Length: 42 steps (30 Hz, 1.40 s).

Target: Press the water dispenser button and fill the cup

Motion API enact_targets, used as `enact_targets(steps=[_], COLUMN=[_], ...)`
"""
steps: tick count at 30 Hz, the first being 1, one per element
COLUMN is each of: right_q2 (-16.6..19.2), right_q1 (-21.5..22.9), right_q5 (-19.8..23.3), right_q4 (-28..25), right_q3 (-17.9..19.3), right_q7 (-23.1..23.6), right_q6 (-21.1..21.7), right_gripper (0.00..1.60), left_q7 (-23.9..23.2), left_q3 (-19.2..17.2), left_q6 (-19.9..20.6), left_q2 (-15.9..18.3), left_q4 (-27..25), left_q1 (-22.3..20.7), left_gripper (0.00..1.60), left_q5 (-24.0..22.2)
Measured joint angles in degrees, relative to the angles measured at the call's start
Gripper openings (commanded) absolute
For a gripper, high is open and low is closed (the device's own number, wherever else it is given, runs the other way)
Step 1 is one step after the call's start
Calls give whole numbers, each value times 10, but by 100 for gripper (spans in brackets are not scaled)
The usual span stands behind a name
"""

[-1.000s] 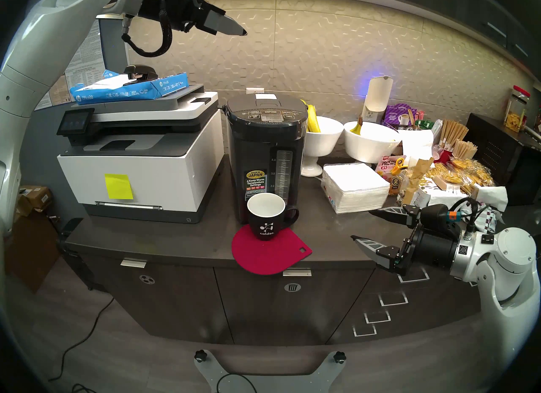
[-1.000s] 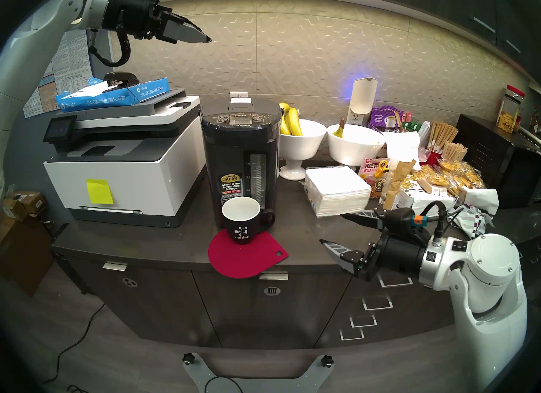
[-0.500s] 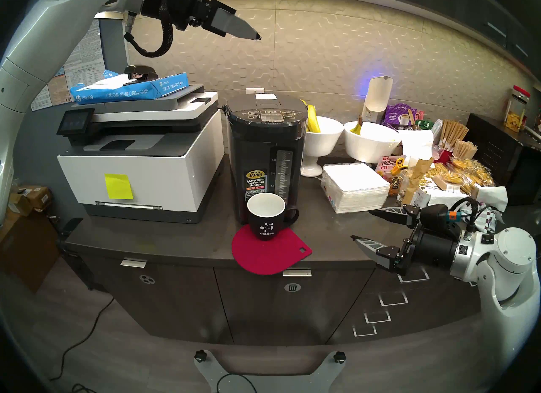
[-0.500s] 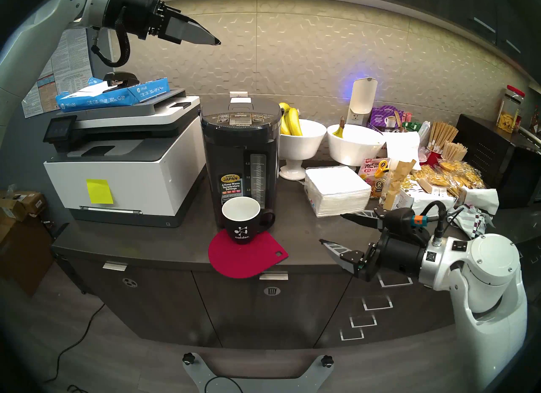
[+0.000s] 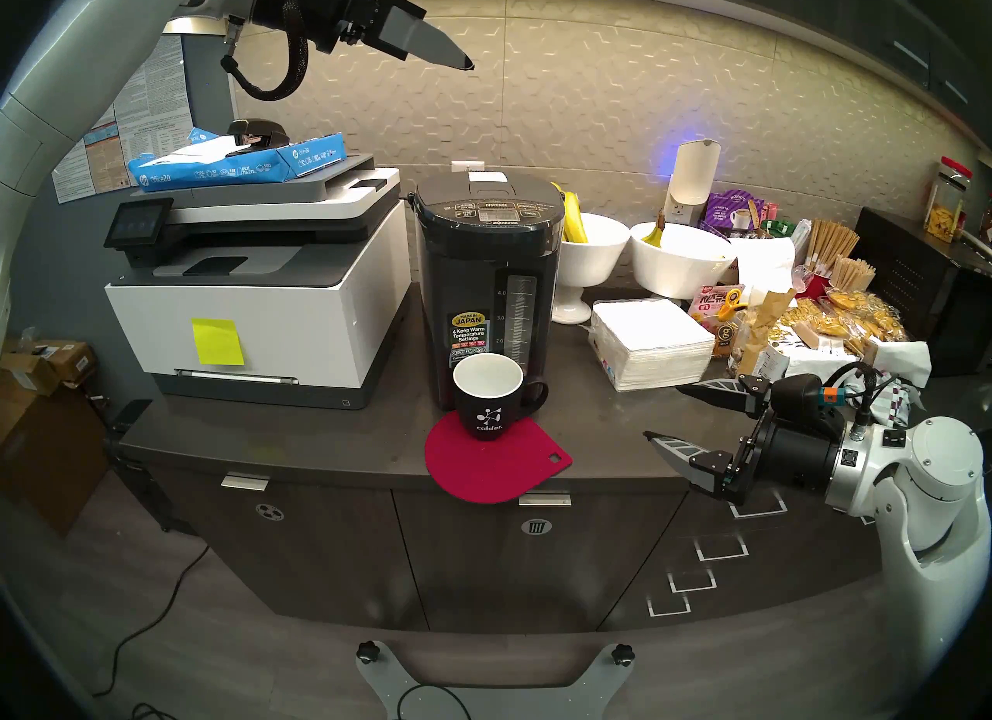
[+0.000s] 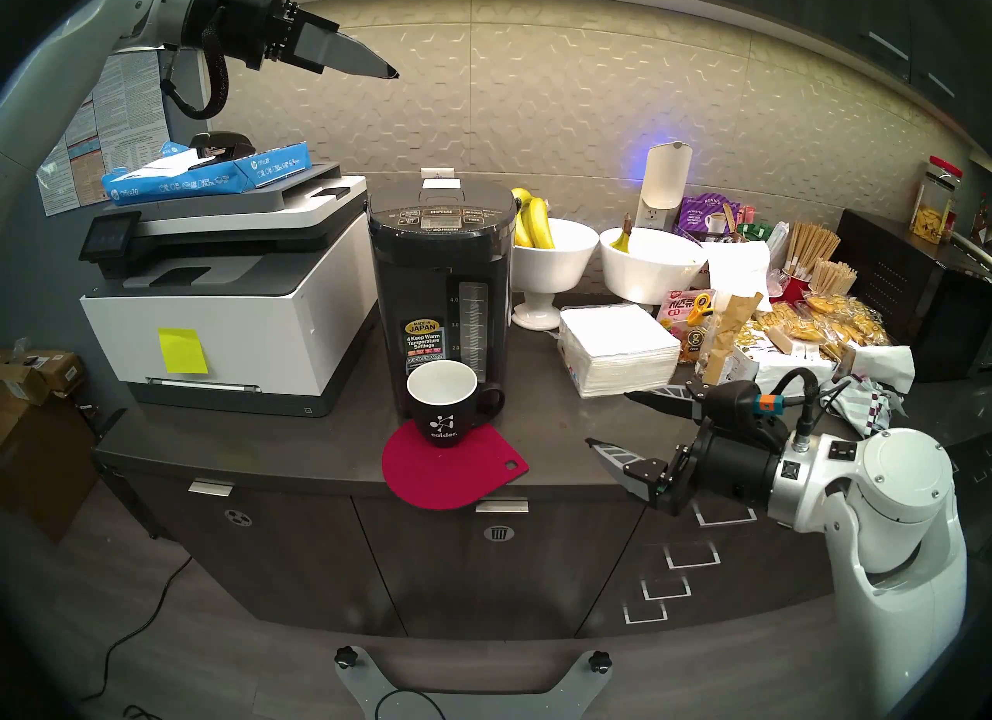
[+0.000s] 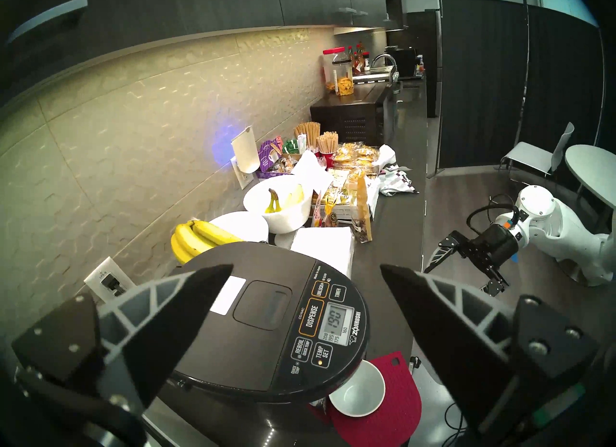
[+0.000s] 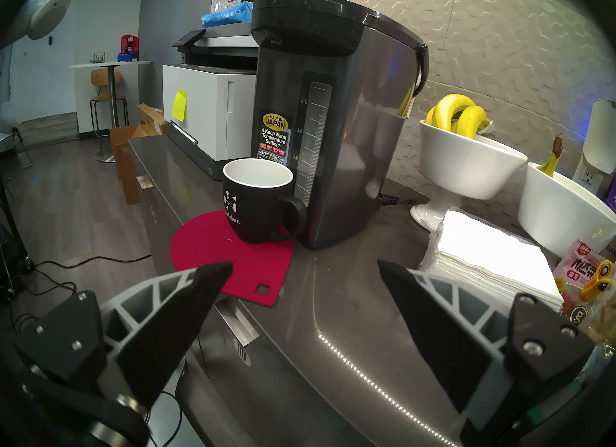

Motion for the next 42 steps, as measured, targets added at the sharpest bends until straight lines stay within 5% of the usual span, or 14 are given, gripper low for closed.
enact_targets(steps=[20, 21, 22, 42], right_q2=[0, 0, 0, 0], right_q1=[0, 0, 0, 0], right_q5=[0, 0, 0, 0], right_q4=[0, 0, 0, 0], right_q3=[0, 0, 0, 0], right_q7=[0, 0, 0, 0], right_q6=[0, 0, 0, 0], right_gripper=[160, 160, 160, 160], left_q7=[0, 0, 0, 0], left_q3=[84, 90, 96, 197], left_q6=[0, 0, 0, 0], left_q2=[3, 3, 3, -5], left_q4=[-15, -15, -15, 4], left_q1=[-67, -70, -73, -133], left_gripper=[160, 102, 0, 0], left_q5=[-43, -44, -46, -61])
